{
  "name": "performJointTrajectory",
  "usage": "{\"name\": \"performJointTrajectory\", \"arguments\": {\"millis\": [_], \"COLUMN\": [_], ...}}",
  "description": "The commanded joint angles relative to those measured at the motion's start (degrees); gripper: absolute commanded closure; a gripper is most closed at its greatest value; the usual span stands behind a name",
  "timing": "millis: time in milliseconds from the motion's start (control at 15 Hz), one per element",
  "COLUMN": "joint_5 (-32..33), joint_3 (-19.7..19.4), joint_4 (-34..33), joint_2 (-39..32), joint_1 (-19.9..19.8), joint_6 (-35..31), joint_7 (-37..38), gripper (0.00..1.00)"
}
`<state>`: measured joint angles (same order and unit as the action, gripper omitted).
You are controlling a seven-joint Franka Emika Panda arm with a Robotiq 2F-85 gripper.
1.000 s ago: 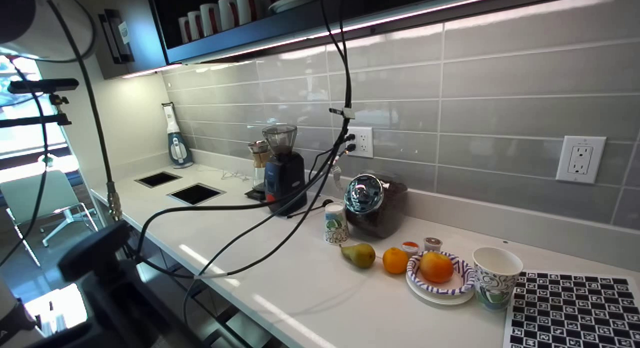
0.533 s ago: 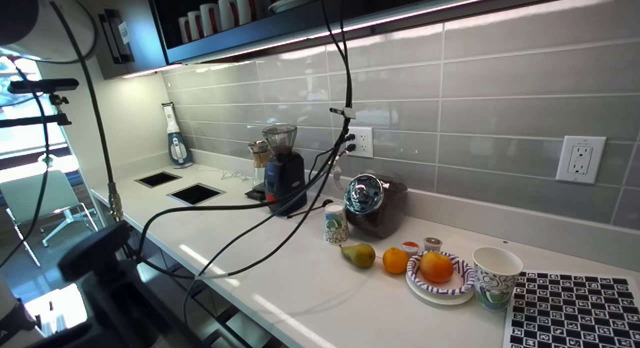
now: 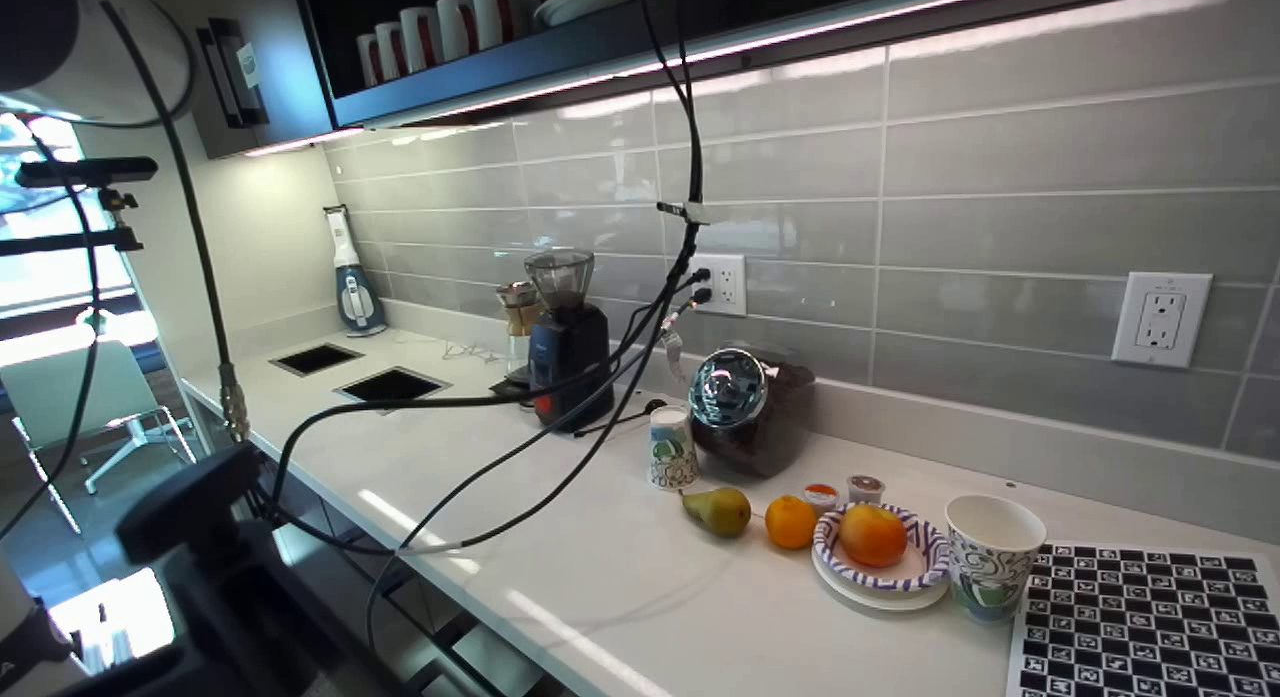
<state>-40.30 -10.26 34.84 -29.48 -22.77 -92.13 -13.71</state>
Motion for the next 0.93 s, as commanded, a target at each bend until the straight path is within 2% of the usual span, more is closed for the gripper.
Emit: {"name": "performJointTrajectory", "arguments": {"millis": [0, 267, 533, 867], "joint_5": [-0.21, 0.47, 0.56, 0.62], "joint_3": [0.41, 0.16, 0.2, 0.16], "joint_4": [-2.57, -2.62, -2.62, -2.79], "joint_2": [-1.3, -1.34, -1.37, -1.19], "joint_1": [-0.17, 0.13, 0.37, 0.82], "joint_6": [0.31, 0.77, 0.81, 0.72], "joint_7": [-0.45, -0.75, -1.07, -1.49], "gripper": [0.49, 0.49, 0.58, 0.54]}}
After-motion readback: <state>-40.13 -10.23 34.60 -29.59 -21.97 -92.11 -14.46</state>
